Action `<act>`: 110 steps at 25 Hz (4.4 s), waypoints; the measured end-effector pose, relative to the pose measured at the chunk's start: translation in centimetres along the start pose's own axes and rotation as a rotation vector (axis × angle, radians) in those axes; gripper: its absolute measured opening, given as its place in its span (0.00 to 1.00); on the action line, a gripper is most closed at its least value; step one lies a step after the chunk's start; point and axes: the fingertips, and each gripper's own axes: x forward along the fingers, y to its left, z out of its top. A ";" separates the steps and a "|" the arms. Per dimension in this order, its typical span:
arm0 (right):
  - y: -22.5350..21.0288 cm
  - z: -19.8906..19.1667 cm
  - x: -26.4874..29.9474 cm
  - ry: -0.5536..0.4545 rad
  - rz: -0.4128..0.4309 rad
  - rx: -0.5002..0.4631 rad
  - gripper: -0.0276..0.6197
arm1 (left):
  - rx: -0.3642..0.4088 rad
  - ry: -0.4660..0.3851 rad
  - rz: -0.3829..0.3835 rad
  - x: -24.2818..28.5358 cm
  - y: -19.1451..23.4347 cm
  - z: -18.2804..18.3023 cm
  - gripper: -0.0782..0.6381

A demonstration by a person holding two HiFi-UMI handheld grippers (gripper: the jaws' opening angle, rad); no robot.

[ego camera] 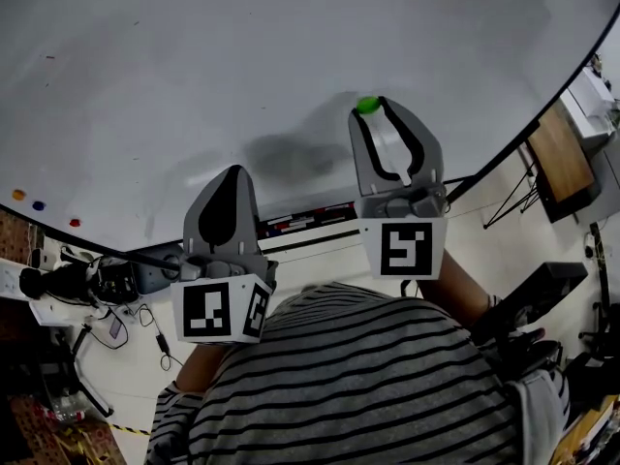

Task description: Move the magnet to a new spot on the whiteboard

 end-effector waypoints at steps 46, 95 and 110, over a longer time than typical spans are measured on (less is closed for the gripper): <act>3.2 6.0 -24.2 0.082 0.149 0.119 0.23 | 0.039 0.026 0.097 -19.7 -11.4 -0.7 0.13; 1.8 0.0 3.0 0.072 0.040 -0.090 0.24 | -0.016 0.007 -0.047 -1.0 0.3 -1.5 0.13; 0.0 2.6 -6.2 -0.020 0.109 0.121 0.27 | 0.007 -0.007 -0.005 -2.8 -4.5 -0.8 0.13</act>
